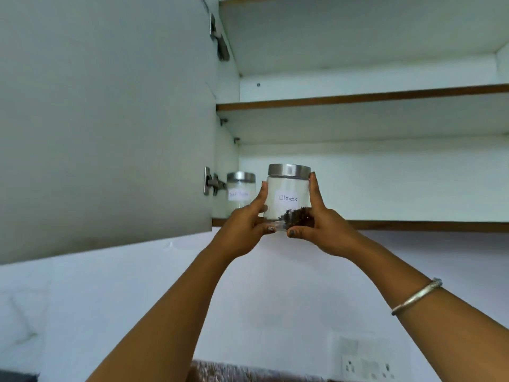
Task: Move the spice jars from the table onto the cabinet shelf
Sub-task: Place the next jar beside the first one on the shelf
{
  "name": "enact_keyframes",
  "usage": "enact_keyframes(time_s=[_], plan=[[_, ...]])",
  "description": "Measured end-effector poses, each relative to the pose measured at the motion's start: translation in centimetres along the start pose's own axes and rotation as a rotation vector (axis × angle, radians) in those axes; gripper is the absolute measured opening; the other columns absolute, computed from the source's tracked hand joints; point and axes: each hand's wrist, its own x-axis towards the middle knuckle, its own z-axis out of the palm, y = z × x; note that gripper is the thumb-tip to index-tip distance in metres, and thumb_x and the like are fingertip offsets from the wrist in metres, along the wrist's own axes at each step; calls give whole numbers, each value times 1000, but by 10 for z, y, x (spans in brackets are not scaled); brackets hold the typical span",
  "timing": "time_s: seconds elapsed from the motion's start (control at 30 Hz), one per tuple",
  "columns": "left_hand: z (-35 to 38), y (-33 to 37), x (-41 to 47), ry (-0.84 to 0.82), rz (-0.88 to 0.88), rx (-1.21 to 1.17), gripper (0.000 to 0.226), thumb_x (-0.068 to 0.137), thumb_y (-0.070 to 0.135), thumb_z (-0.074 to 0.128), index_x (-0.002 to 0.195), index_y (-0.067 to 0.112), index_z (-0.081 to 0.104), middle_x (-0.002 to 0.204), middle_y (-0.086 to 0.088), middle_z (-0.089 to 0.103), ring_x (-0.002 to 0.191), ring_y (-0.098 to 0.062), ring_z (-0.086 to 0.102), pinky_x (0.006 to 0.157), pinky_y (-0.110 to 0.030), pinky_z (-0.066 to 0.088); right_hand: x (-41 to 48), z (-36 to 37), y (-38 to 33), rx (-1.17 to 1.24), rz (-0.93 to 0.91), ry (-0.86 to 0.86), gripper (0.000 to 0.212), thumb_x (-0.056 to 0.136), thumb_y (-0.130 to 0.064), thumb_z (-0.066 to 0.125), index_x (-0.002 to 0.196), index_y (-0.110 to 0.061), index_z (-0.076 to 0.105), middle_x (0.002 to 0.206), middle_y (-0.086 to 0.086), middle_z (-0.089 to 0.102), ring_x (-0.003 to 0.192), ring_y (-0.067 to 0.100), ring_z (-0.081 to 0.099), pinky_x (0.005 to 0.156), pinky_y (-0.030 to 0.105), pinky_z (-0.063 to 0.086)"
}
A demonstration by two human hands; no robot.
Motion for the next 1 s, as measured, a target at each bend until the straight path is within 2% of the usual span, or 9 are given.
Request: enact_keyframes(time_s=[0.2, 0.37, 0.5, 0.57, 0.67, 0.73, 0.8, 0.87, 1.0], plan=[[-9, -17, 37, 45, 3, -25, 78, 95, 10, 49, 145, 44, 0, 146, -8, 41, 121, -19, 55, 103, -36, 45, 48, 0, 0, -35, -14, 29, 115, 86, -27, 67, 136, -44, -35, 137, 6, 53, 110, 24, 59, 92, 30, 47], [-3, -40, 52, 72, -22, 77, 77, 92, 14, 56, 148, 37, 8, 136, -8, 53, 106, -17, 62, 100, -35, 47, 67, 9, 14, -49, 47, -10, 113, 87, -28, 66, 138, -42, -33, 116, 2, 58, 96, 19, 61, 81, 24, 45], [6, -56, 58, 75, -24, 151, 75, 91, 14, 58, 149, 28, 13, 129, -7, 58, 106, -17, 59, 92, -22, 43, 77, 17, 27, -99, 83, -63, 112, 88, -29, 65, 138, -40, -34, 113, 1, 58, 90, 18, 61, 81, 25, 46], [10, -63, 60, 107, -13, 150, 72, 91, 14, 59, 149, 27, 18, 122, -9, 62, 103, -17, 60, 90, -21, 43, 81, 19, 32, -139, 95, -68, 111, 88, -30, 65, 139, -39, -33, 111, 2, 60, 86, 19, 61, 79, 26, 47], [17, -71, 61, 183, 9, 140, 67, 89, 16, 62, 146, 23, 29, 122, -9, 61, 101, -17, 59, 91, -22, 43, 86, 20, 35, -167, 117, -67, 110, 87, -34, 65, 142, -33, -30, 110, 1, 60, 94, 21, 62, 87, 30, 48], [21, -73, 62, 219, 17, 149, 65, 87, 19, 65, 144, 20, 34, 122, -8, 61, 96, -14, 57, 91, -25, 46, 88, 19, 36, -172, 138, -70, 105, 86, -37, 65, 148, -28, -20, 113, 2, 60, 101, 22, 61, 92, 34, 48], [23, -74, 63, 247, 14, 166, 64, 85, 23, 68, 141, 17, 39, 119, -6, 62, 92, -12, 55, 88, -25, 47, 91, 19, 36, -204, 158, -78, 90, 85, -41, 65, 150, -24, 5, 110, 1, 60, 102, 22, 59, 91, 35, 48], [24, -74, 64, 266, 13, 202, 59, 84, 24, 68, 137, 15, 45, 116, -6, 63, 95, -15, 58, 89, -27, 48, 91, 19, 34, -219, 187, -78, 78, 84, -44, 65, 145, -21, 23, 107, -1, 57, 104, 21, 57, 90, 34, 47], [24, -74, 66, 281, 6, 258, 51, 84, 29, 66, 130, 10, 53, 109, -7, 66, 102, -20, 60, 91, -33, 48, 92, 23, 28, -271, 239, -86, 57, 86, -47, 61, 131, -15, 44, 106, -2, 59, 105, 20, 55, 91, 33, 44]])
